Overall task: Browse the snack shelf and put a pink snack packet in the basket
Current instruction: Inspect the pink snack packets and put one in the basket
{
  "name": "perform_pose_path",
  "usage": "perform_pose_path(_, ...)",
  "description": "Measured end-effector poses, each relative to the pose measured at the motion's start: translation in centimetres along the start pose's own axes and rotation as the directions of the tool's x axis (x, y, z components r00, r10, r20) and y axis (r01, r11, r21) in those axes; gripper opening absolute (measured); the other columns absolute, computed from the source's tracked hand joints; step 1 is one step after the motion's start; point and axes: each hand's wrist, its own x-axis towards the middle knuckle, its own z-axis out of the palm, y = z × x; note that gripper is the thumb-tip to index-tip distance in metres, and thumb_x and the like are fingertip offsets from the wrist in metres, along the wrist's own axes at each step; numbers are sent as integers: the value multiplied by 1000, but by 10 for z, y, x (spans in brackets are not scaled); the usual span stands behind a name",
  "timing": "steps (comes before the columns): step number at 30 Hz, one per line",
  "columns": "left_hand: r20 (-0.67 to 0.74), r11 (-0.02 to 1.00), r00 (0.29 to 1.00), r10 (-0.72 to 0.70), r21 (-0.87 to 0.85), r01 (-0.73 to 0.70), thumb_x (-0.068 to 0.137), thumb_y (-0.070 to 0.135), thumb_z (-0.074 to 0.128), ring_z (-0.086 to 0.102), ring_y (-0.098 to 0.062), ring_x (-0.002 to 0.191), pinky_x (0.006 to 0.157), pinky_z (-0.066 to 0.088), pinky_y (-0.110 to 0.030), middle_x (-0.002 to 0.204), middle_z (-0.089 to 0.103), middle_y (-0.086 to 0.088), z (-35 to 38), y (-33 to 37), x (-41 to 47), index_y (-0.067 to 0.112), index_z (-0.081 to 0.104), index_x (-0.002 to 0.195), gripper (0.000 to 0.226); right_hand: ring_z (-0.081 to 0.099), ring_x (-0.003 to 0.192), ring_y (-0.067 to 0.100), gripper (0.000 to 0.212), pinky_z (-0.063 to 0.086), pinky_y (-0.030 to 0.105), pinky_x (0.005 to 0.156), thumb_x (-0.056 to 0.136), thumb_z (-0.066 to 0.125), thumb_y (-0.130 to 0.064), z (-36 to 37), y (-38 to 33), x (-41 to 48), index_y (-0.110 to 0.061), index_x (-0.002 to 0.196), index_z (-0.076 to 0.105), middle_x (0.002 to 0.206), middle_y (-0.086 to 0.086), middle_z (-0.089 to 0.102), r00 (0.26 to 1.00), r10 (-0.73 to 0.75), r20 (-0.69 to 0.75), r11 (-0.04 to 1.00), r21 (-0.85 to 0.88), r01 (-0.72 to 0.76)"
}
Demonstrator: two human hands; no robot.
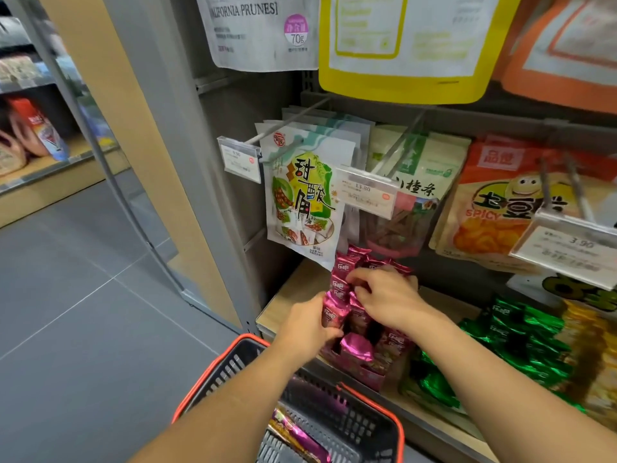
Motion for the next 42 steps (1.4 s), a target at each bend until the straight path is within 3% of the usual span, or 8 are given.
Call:
perform_pose_path(3,-35,997,996,-76,-26,75,74,30,82,62,-12,95,80,42,-23,105,67,4,0,-2,10,23,48,124,62,45,127,17,29,27,50,104,95,45,-31,-4,1,5,-44,116,60,124,-14,62,999,-40,16,997,73,38)
perform_pose_path(7,38,994,998,-43,-101,47,65,23,86,61,-14,101,93,49,-32,113,60,7,-10,1,11,35,24,142,100,60,111,21,24,47,40,97,95,53,-21,-15,1,17,-27,114,66,116,-3,68,942,51,-331,958,283,47)
perform_pose_path(11,-17,992,992,126,4,-126,66,19,73,31,-19,137,112,30,-34,151,27,5,-23,8,7,45,7,145,106,60,107,29,26,50,37,86,99,45,-26,-20,-10,37,-25,120,62,117,6,65,936,152,-319,986,110,-122)
perform_pose_path(15,77,898,963,260,348,-270,64,8,62,9,-18,141,113,32,-41,159,0,15,-29,19,14,31,-3,152,112,53,115,29,24,43,42,97,98,48,-28,-18,-20,50,-22,114,66,118,8,62,953,216,-215,965,-99,-241)
perform_pose_path(24,116,764,968,221,596,-246,76,22,67,27,-26,132,102,35,-44,155,22,1,-32,37,36,23,5,153,99,61,99,25,15,50,37,86,95,55,-22,-26,-12,34,-23,103,68,107,3,67,922,221,-318,975,37,-221)
perform_pose_path(31,209,704,952,225,640,-307,82,29,68,28,-28,131,102,43,-42,146,30,-5,-42,45,31,21,24,150,81,59,93,24,12,51,36,76,96,51,-5,-39,-21,-24,-2,106,57,109,14,61,610,-70,-789,940,153,306)
perform_pose_path(36,202,840,952,229,454,-298,84,19,64,36,-29,132,112,29,-33,144,41,-10,-56,57,15,10,37,144,67,53,108,25,13,44,21,99,92,47,1,-57,-25,-93,6,101,56,111,29,57,416,-308,-856,842,-41,538)
perform_pose_path(42,53,963,994,94,248,-104,84,8,56,62,-16,93,78,45,-24,96,70,5,-106,93,-33,21,76,93,26,55,107,24,15,41,15,98,90,50,5,-94,-42,-165,-6,100,48,110,22,57,339,-377,-862,784,-102,613)
